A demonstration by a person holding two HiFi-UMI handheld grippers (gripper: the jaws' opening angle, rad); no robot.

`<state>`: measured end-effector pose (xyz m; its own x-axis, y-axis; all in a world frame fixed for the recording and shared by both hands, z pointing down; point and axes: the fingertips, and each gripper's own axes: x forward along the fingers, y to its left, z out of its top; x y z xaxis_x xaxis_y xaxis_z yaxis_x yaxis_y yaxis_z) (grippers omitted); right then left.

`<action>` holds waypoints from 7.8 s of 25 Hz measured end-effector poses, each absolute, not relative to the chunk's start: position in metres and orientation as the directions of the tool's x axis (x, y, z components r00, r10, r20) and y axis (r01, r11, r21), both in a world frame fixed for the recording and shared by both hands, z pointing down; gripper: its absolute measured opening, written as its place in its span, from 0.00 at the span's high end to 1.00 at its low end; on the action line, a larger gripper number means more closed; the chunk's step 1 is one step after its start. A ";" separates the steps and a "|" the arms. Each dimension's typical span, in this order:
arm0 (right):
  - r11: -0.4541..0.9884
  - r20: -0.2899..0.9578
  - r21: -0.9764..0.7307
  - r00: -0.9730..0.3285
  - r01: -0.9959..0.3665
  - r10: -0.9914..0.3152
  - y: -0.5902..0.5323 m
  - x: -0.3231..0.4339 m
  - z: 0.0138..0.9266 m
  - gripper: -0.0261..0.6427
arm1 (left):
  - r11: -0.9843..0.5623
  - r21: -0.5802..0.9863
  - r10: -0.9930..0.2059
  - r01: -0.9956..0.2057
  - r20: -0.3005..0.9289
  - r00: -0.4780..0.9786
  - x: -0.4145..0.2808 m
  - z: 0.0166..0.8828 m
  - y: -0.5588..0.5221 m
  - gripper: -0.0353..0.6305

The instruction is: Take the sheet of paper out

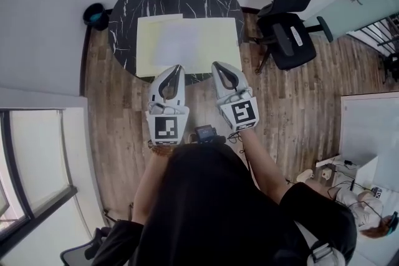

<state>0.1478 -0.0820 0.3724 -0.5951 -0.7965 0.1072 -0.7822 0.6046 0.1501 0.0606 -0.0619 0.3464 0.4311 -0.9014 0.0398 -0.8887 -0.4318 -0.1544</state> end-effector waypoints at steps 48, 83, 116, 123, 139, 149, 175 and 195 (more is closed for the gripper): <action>0.860 0.637 0.238 -0.596 -0.452 -0.489 -0.303 0.092 0.643 0.86 | -0.558 -0.005 -0.795 -0.830 0.290 0.533 -0.014 0.479 -0.232 0.93; 0.956 0.879 0.068 -0.436 -0.284 -0.192 -0.297 0.063 0.780 0.93 | -0.540 -0.029 -0.786 -0.841 0.374 0.492 -0.039 0.524 -0.212 0.93; 0.904 0.835 0.068 -0.472 -0.421 -0.283 -0.297 0.065 0.752 0.96 | -0.553 -0.067 -0.793 -0.830 0.347 0.501 -0.038 0.508 -0.206 0.93; 0.905 0.829 0.081 -0.475 -0.418 -0.293 -0.296 0.062 0.745 0.96 | -0.556 -0.074 -0.795 -0.828 0.340 0.503 -0.040 0.503 -0.206 0.93; 0.903 0.816 0.129 -0.474 -0.409 -0.331 -0.305 0.054 0.724 0.96 | -0.551 -0.082 -0.802 -0.831 0.329 0.499 -0.048 0.496 -0.207 0.93; 0.901 0.803 0.147 -0.483 -0.408 -0.350 -0.302 0.054 0.709 0.96 | -0.546 -0.085 -0.808 -0.833 0.317 0.497 -0.052 0.489 -0.206 0.93; 0.847 0.732 0.171 -0.511 -0.504 -0.451 -0.287 0.056 0.664 0.96 | -0.557 -0.100 -0.812 -0.825 0.274 0.515 -0.052 0.467 -0.207 0.93; 0.787 0.647 0.172 -0.535 -0.593 -0.544 -0.272 0.062 0.618 0.96 | -0.589 -0.088 -0.796 -0.803 0.234 0.559 -0.034 0.451 -0.194 0.93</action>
